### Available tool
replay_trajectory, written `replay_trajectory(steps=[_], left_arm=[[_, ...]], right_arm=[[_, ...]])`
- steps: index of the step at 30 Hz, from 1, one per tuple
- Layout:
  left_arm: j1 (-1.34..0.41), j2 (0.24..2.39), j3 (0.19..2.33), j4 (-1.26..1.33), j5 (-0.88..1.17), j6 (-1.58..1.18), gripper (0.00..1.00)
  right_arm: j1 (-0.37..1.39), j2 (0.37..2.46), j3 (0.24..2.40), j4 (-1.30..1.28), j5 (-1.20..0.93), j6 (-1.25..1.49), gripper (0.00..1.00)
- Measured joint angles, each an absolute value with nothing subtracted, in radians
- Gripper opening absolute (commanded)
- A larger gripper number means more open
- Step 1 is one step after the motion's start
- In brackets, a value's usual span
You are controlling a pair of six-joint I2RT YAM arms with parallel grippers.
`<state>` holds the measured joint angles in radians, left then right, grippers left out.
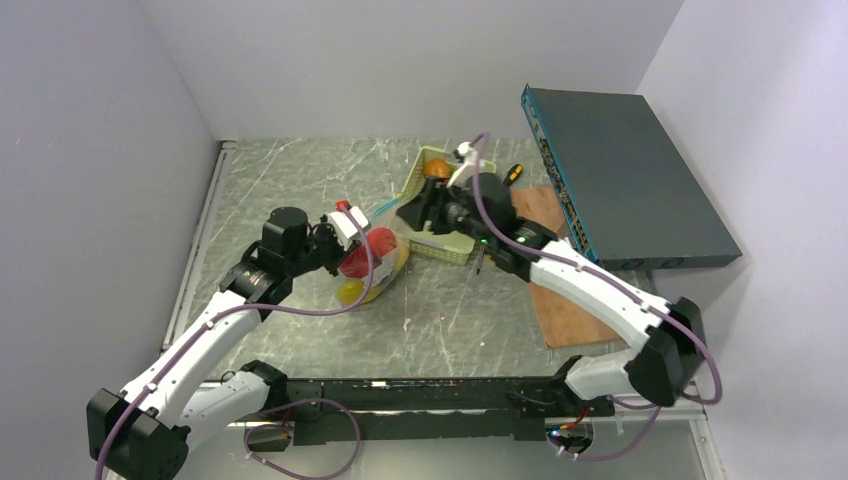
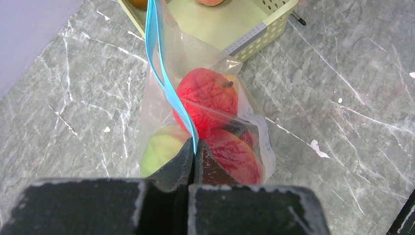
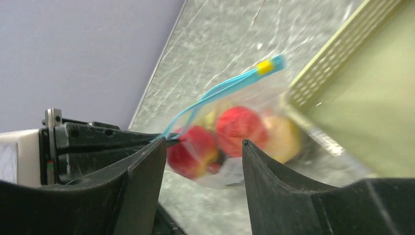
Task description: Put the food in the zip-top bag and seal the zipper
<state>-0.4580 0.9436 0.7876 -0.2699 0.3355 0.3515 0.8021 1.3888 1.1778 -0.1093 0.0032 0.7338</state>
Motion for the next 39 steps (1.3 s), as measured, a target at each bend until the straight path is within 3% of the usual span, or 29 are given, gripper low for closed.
replay_trajectory(steps=[6, 14, 25, 39], left_arm=[[-0.451, 0.924, 0.788, -0.271, 0.346, 0.355, 0.00], [-0.432, 0.889, 0.772, -0.277, 0.446, 0.385, 0.00], [-0.424, 0.884, 0.765, -0.290, 0.525, 0.435, 0.00], [-0.413, 0.885, 0.765, -0.305, 0.582, 0.456, 0.00]], right_arm=[[0.594, 1.220, 0.984, 0.062, -0.158, 0.442, 0.66], [0.541, 1.313, 0.902, 0.238, -0.492, 0.154, 0.66], [0.519, 1.509, 1.026, 0.178, -0.772, -0.073, 0.72], [0.513, 1.641, 1.150, 0.091, -0.881, -0.150, 0.72]])
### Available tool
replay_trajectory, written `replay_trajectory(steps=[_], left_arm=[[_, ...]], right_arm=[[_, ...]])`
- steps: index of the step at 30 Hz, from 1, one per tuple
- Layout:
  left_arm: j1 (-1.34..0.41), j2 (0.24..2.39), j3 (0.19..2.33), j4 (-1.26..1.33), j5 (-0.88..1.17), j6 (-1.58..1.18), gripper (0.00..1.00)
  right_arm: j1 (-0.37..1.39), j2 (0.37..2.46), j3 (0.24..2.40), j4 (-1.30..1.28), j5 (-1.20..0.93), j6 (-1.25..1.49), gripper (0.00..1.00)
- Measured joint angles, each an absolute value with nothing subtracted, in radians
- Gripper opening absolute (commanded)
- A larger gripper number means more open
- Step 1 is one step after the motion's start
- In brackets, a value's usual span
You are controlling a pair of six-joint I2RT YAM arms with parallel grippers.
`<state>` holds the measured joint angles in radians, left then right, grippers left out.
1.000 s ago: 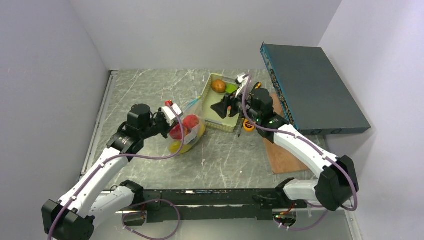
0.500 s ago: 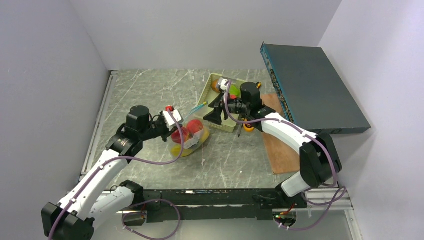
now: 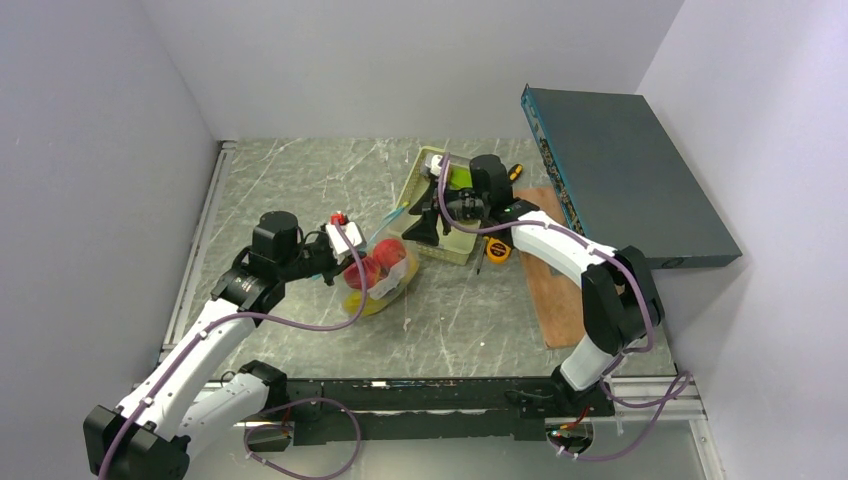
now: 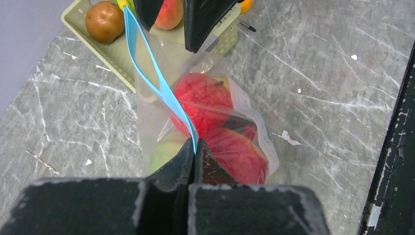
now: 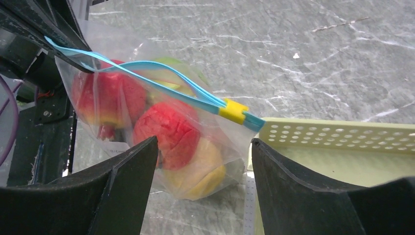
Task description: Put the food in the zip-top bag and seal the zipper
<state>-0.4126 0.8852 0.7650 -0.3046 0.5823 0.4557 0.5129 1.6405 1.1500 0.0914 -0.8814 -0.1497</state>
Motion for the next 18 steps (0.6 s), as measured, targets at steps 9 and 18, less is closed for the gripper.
replay_trajectory(steps=[9, 18], left_arm=[[-0.413, 0.885, 0.765, -0.305, 0.588, 0.459, 0.00], [-0.409, 0.899, 0.765, -0.305, 0.587, 0.445, 0.23]], right_arm=[[0.479, 1.644, 1.150, 0.097, -0.864, -0.146, 0.65], [0.499, 1.658, 1.113, 0.186, -0.930, -0.082, 0.11]])
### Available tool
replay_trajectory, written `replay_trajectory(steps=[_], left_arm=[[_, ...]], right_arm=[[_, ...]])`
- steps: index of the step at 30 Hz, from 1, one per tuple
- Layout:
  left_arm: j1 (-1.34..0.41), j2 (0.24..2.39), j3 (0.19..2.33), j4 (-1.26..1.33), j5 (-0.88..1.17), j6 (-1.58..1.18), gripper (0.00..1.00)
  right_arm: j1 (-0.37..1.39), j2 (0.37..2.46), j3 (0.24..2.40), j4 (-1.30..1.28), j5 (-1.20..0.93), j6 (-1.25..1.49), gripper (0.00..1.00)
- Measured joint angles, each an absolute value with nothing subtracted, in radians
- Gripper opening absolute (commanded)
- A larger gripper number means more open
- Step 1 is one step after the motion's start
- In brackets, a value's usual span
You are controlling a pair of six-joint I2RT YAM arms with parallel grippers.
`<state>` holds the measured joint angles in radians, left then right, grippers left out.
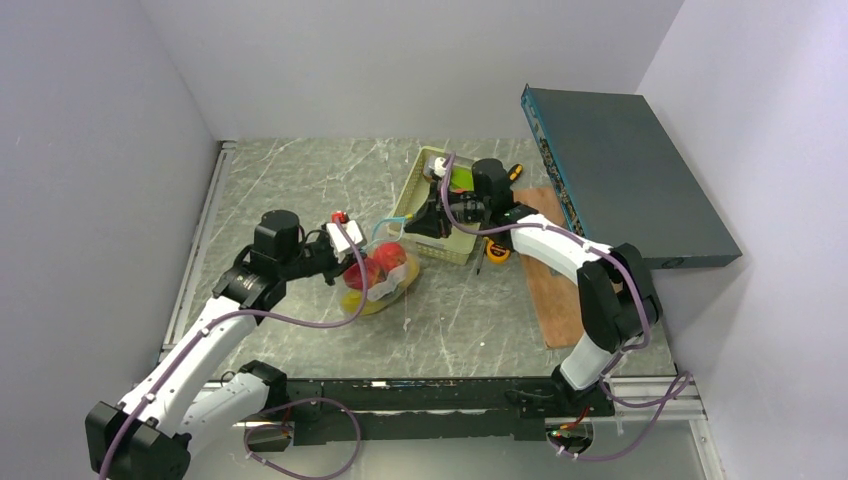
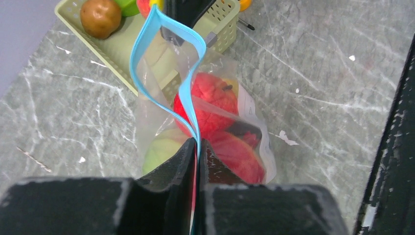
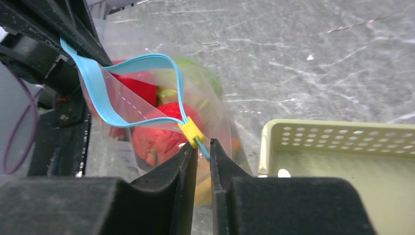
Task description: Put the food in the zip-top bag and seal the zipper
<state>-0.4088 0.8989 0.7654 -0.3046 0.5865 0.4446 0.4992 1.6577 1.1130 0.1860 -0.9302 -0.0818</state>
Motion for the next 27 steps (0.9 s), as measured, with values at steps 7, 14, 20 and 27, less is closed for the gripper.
replay_trajectory(steps=[7, 14, 20, 27], left_arm=[[-0.409, 0.905, 0.773, -0.293, 0.570, 0.397, 0.74], [-0.454, 0.942, 0.878, -0.286, 0.554, 0.324, 0.88], [-0.524, 1.089, 1.091, -0.286, 0.522, 0.310, 0.78], [-0.554, 1.202, 1.129, -0.297, 0.591, 0.347, 0.60]], right_arm=[[0.505, 1.644, 1.067, 0.227, -0.964, -0.026, 0.00], [0.516, 1.586, 1.060, 0.224, -0.970, -0.006, 0.00], [0.530, 1.554, 1.059, 0.202, -0.963, 0.023, 0.00], [0.554, 1.524, 1.019, 0.211, -0.934, 0.067, 0.00]])
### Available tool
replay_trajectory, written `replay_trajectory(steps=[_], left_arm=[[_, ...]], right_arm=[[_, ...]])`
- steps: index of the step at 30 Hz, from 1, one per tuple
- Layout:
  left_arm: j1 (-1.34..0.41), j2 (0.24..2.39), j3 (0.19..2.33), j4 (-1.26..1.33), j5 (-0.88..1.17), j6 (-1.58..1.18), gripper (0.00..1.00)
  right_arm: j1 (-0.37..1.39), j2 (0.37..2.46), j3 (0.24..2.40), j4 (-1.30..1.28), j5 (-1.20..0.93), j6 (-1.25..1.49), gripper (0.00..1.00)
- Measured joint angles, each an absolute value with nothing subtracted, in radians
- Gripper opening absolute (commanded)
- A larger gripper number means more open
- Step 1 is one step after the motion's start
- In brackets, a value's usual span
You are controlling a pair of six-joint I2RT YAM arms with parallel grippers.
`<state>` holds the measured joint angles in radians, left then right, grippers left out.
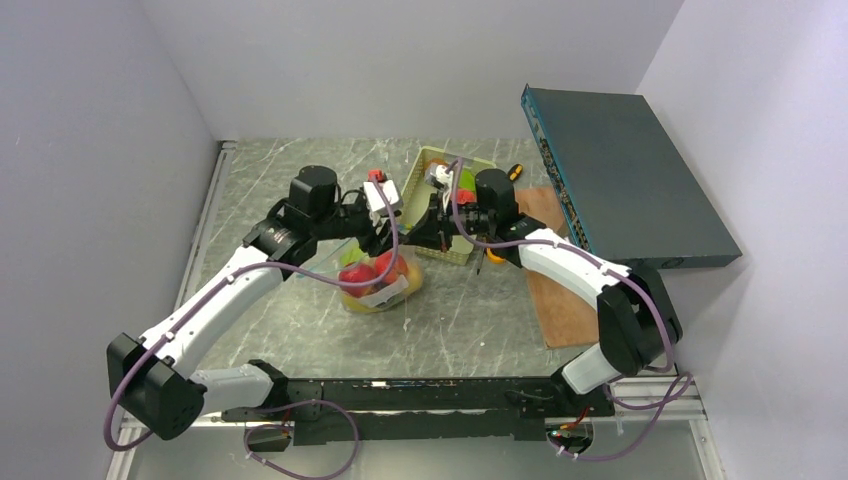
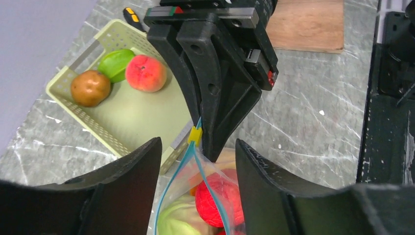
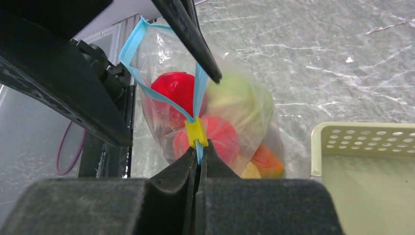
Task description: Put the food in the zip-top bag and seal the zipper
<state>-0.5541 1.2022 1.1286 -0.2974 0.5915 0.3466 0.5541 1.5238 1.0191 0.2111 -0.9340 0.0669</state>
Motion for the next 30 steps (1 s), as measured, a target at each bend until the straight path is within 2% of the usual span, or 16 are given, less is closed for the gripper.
replay_trajectory(steps=[8, 12, 18, 22, 26, 30], left_arm=[[-0.560, 1.119, 0.951, -0.168, 0.641, 0.388, 0.62], [-0.560, 1.083, 0.916, -0.125, 0.662, 0.411, 0.53], [-0.561, 1.084, 0.903, -0.076, 0.677, 0.468, 0.34], [-0.561, 1.095, 0.904, -0.090, 0.694, 0.501, 0.34], [-0.561, 1.098, 0.904, -0.099, 0.699, 0.520, 0.20], [-0.564, 1.098, 0.904, -0.118, 0.691, 0.533, 0.17]], right_arm=[[0.619, 1.489, 1.008, 0.182, -0.874, 0.055, 0.00], [0.645, 1.489, 1.009, 0.163, -0.859, 0.041, 0.00], [0.658, 1.483, 1.009, 0.158, -0.834, 0.010, 0.00], [0.658, 1.467, 1.008, 0.151, -0.816, -0.004, 0.00], [0.661, 1.457, 1.008, 0.126, -0.809, -0.020, 0.00], [0.669, 1.455, 1.008, 0.110, -0.783, -0.033, 0.00]])
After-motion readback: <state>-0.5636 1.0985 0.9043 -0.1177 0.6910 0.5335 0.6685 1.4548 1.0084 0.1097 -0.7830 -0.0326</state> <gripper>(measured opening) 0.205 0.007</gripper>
